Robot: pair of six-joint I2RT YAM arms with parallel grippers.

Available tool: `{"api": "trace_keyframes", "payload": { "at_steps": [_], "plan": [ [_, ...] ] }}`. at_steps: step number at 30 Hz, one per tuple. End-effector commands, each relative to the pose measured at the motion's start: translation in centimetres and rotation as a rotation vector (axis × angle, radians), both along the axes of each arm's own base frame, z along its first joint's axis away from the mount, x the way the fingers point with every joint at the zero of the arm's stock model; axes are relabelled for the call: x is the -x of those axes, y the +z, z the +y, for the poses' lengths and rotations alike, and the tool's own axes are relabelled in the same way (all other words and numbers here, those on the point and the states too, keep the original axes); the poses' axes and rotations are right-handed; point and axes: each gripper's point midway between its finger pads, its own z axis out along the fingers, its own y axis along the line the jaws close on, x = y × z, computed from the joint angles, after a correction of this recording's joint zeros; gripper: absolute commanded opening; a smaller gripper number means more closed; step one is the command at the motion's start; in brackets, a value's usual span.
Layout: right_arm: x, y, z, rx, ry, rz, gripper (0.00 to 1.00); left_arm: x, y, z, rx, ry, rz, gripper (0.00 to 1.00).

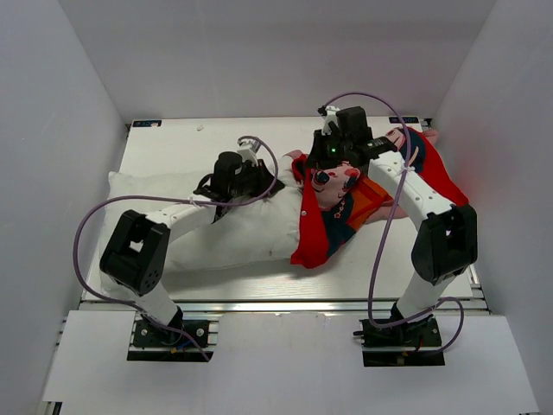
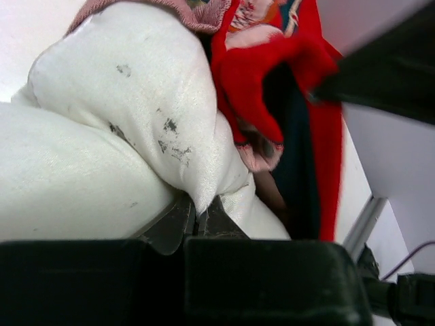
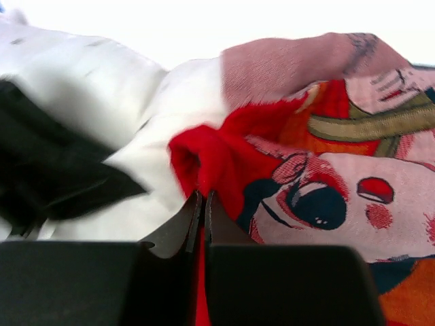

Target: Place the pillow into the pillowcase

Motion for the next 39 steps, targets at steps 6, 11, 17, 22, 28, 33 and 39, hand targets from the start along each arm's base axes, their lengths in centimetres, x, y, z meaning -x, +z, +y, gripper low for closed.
{"api": "trace_keyframes", "payload": {
  "at_steps": [6, 11, 17, 22, 28, 33, 39],
  "plan": [
    [2.3, 5.2, -0.7, -0.114, 0.077, -0.184, 0.0, 6.9, -2.2, -1.4, 0.037, -0.072, 0.1, 0.0],
    [8.4, 7.7, -1.9, -0.181, 0.187, -0.313, 0.0, 7.5, -3.3, -0.7, 0.013, -0.055, 0.114, 0.0],
    [18.3, 3.7, -2.0, -0.174, 0.577, -0.234, 0.0, 7.4, -3.9, -1.1, 0.021, -0.064, 0.126, 0.0],
    [18.1, -1.2, -5.0, 0.057, 0.516, -0.268, 0.53, 7.4, -3.7, -1.1, 0.022, -0.066, 0.122, 0.0],
    [12.9, 2.1, -6.3, 0.159, 0.324, -0.443, 0.73, 8.0, -3.7, -0.6, 0.023, -0.064, 0.124, 0.0],
    [7.5, 5.1, -5.3, 0.095, 0.101, -0.405, 0.71, 8.1, -3.2, -0.5, 0.028, -0.06, 0.113, 0.0],
    [4.5, 2.4, -3.9, 0.049, -0.023, -0.245, 0.67, 8.2, -2.9, -0.5, 0.034, -0.063, 0.108, 0.0]
  ]
}}
